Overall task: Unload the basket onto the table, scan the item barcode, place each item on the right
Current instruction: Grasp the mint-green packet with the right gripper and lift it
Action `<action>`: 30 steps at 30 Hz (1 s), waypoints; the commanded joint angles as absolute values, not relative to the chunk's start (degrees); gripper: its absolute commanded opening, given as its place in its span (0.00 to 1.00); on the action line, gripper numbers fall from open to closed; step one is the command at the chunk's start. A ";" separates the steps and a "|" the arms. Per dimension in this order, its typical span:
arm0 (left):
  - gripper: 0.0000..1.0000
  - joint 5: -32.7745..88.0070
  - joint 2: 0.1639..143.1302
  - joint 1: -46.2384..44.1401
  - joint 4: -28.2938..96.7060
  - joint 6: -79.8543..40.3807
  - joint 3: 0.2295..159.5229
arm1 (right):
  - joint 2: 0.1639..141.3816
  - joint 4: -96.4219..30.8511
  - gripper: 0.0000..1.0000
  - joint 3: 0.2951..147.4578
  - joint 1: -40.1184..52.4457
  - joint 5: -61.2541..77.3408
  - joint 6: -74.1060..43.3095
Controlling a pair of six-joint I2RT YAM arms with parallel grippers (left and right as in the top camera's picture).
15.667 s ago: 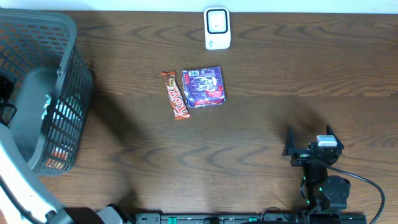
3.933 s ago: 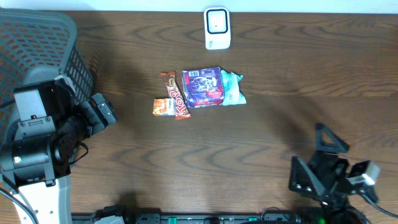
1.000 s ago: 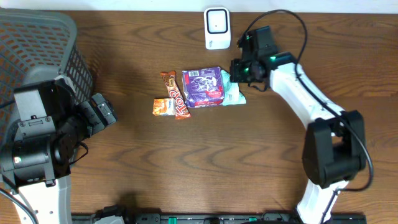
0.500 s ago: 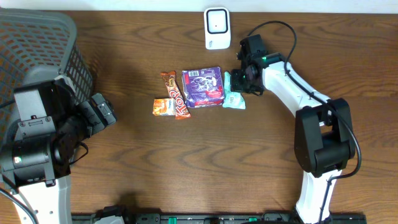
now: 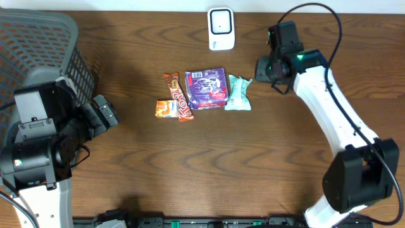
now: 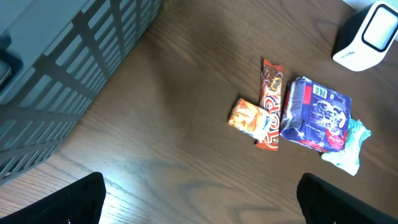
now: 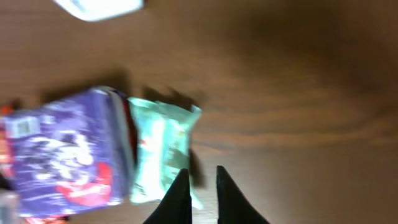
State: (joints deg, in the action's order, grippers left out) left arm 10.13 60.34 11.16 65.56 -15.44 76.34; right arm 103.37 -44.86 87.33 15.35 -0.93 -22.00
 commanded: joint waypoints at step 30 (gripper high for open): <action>0.98 9.78 60.34 11.33 65.56 -15.70 76.88 | 118.34 -52.62 0.01 87.39 17.82 -15.33 -26.55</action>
